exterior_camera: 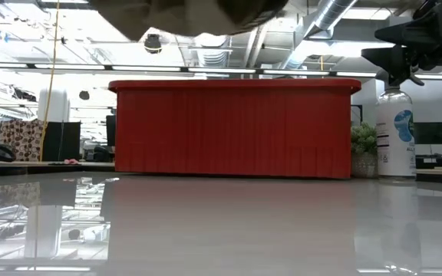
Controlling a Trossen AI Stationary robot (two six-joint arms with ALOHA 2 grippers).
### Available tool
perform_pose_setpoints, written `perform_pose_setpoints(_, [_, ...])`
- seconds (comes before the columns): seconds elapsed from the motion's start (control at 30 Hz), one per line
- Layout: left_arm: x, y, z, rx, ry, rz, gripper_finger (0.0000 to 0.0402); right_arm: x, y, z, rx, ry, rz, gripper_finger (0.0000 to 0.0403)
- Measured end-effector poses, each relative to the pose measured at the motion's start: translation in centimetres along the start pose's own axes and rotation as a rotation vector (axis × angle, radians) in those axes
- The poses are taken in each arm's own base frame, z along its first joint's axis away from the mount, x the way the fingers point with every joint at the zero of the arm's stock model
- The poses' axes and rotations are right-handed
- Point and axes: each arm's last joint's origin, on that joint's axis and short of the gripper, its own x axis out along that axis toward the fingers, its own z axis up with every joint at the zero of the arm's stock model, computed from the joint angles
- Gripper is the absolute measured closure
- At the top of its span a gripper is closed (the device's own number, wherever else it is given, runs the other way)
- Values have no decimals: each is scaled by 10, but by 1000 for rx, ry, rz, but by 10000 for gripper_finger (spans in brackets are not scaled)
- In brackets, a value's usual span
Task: Fold Laundry from Bin
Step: Fold the brown short pants in the red bin
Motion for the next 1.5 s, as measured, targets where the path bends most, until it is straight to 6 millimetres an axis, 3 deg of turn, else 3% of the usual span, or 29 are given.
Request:
perform_pose_setpoints(0.13, [15,-38,-16,-27,143,-168,401,0,0,0,7,0,0,147])
perform_pose_setpoints(0.23, [34,-76,-38,24,256,-178,401,0,0,0,7,0,0,147])
perform_pose_setpoints(0.4, [64,-132,-90,70,345,-171,401,0,0,0,6,1,-3,147])
perform_pose_setpoints(0.53, [77,-155,-135,17,311,-152,401,1,-2,0,5,0,-63,147])
perform_pose_setpoints(0.87, [63,-153,-235,-333,223,-19,401,21,-4,-3,-118,37,-203,147])
perform_pose_setpoints(1.0, [58,-148,-259,-455,185,30,401,37,-3,-1,-183,93,-249,151])
perform_pose_setpoints(1.17, [54,-148,-272,-489,190,26,380,71,1,2,-234,254,-270,172])
perform_pose_setpoints(1.3, [55,-151,-274,-471,200,-45,338,105,7,3,-340,386,-298,221])
perform_pose_setpoints(1.5, [55,-155,-279,-456,249,-90,257,154,26,6,-545,554,-416,376])
